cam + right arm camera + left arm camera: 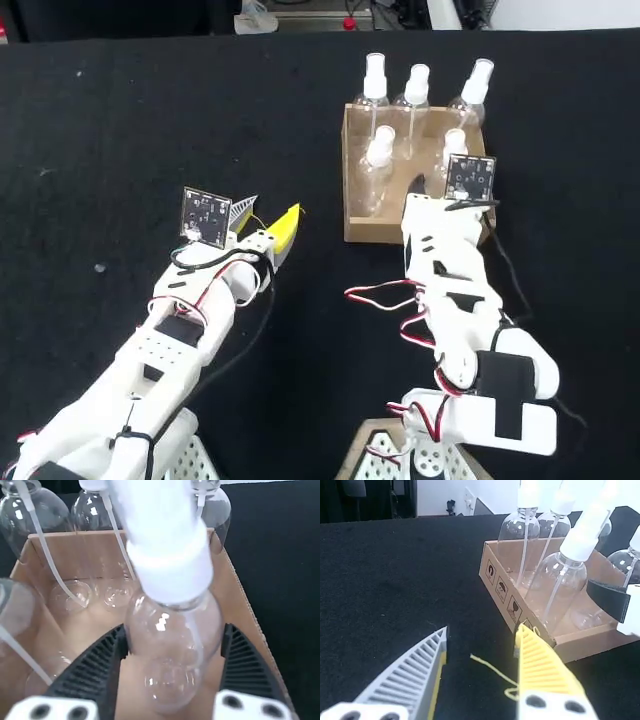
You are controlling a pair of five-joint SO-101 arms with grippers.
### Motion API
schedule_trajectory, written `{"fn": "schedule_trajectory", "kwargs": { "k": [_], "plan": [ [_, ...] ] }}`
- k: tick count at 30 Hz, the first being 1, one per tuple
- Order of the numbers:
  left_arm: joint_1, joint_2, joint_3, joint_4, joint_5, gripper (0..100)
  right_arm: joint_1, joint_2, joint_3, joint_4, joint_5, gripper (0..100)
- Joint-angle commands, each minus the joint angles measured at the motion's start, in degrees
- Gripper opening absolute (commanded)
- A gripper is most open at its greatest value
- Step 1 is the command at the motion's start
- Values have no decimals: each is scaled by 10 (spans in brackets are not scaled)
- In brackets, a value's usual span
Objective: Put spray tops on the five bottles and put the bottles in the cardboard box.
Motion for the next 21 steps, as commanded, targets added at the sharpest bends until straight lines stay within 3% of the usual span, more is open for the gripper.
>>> {"fn": "schedule_trajectory", "kwargs": {
  "k": [1, 11, 17, 21],
  "plan": [
    [0, 1, -35, -15, -6, 213, -8, -9, -25, 0, 5, 248],
    [0, 1, -35, -15, -6, 213, -9, -51, 7, -28, 1, 255],
    [0, 1, -34, -15, -6, 213, -17, -39, 6, -28, 1, 390],
    [0, 1, -34, -15, -6, 213, -20, -44, 10, -32, 3, 395]
  ]
}}
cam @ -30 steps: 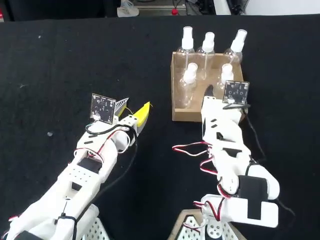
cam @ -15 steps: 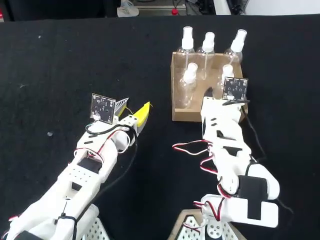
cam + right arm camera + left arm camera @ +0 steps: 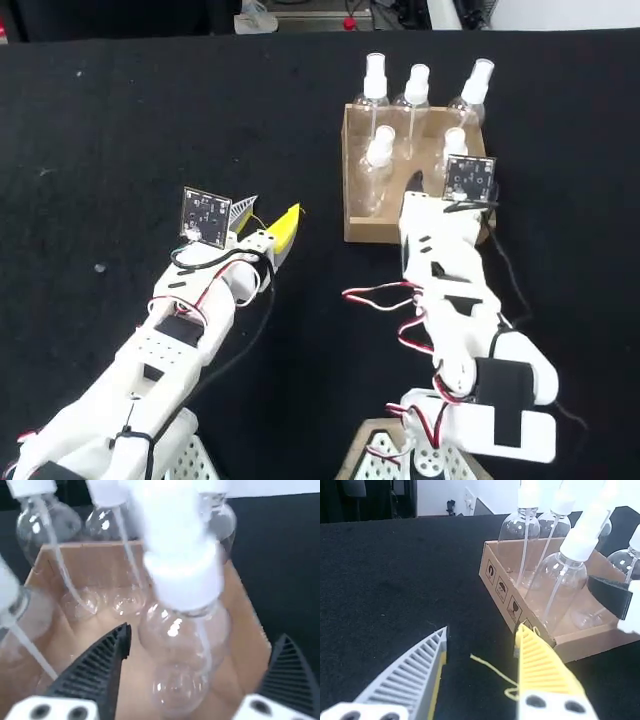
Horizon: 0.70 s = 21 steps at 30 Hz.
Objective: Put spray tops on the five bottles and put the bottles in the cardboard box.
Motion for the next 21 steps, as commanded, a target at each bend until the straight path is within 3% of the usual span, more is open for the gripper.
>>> {"fn": "schedule_trajectory", "kwargs": {
  "k": [1, 21],
  "plan": [
    [0, 1, -34, -15, -6, 213, -4, -29, 0, -19, 2, 395],
    [26, 1, -29, -14, -6, 213, 26, -85, 26, -14, -28, 396]
  ]
}}
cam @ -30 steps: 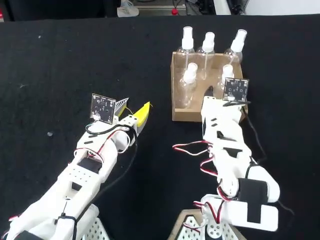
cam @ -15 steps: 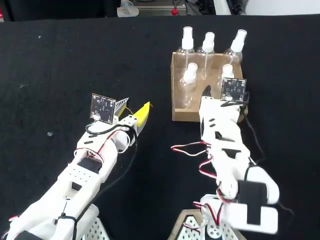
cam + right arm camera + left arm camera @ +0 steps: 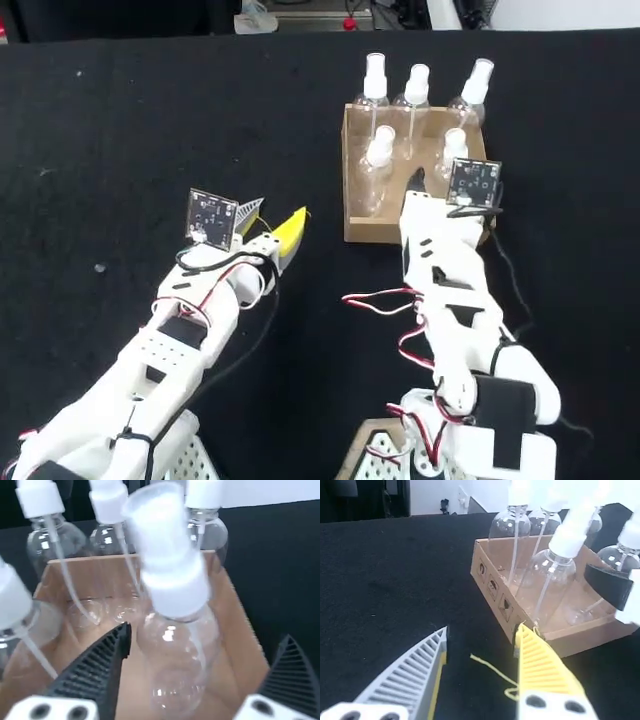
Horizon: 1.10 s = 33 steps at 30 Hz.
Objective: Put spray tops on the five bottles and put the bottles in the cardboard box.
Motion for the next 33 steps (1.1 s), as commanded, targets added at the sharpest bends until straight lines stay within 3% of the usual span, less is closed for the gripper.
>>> {"fn": "schedule_trajectory", "kwargs": {
  "k": [1, 20, 27, 33],
  "plan": [
    [6, 1, -29, -14, -6, 213, 15, -34, 0, -12, -5, 396],
    [4, 1, -31, -14, -6, 213, 15, -35, 0, -12, -5, 396],
    [4, 1, -31, -14, -6, 213, 11, -136, 63, -11, -4, 396],
    [4, 1, -30, -14, -6, 213, 11, -209, 73, 86, -4, 396]
  ]
}}
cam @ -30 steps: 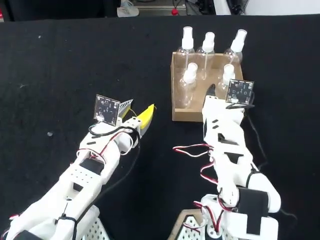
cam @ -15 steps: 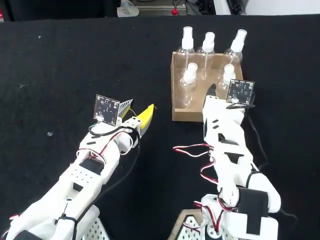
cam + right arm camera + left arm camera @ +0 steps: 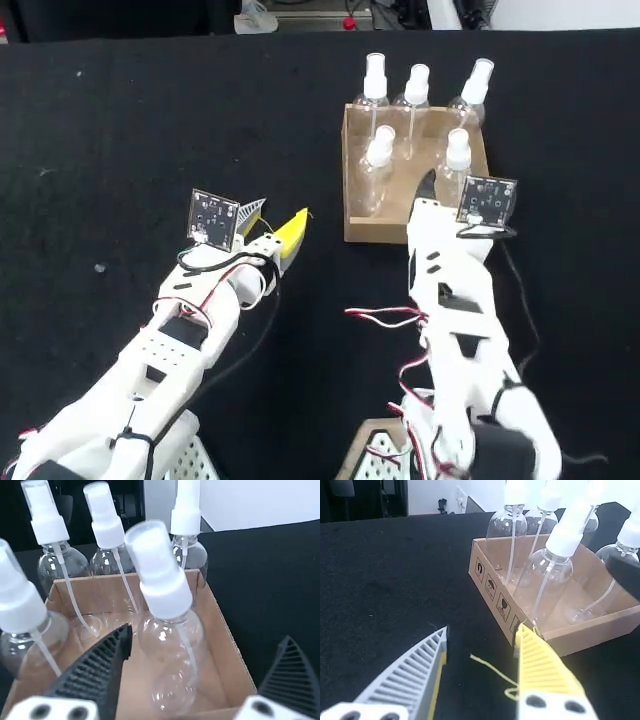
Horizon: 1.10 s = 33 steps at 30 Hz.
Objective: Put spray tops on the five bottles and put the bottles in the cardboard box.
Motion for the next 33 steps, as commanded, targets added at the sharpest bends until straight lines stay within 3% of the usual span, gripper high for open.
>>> {"fn": "schedule_trajectory", "kwargs": {
  "k": [1, 9, 13, 15, 17, 19, 26, 33],
  "plan": [
    [3, 1, -30, -14, -6, 213, 6, -58, -1, 56, -3, 396],
    [3, 1, -30, -14, -6, 213, 11, -208, 2, 262, -3, 371],
    [3, 1, -29, -14, -6, 202, 10, -297, 15, 328, -4, 127],
    [2, 1, -29, -14, -6, 134, 8, -336, 43, 317, 0, 3],
    [2, 1, -29, -14, -6, 30, 7, -374, 69, 309, 0, 68],
    [-4, 1, -29, -14, -6, 51, 7, -408, 86, 312, -1, 116],
    [-19, 1, -33, -14, -6, 30, 6, -492, 123, 313, 9, 33],
    [-32, 1, -31, -14, -6, 30, 6, -547, 151, 311, 27, 26]
  ]
}}
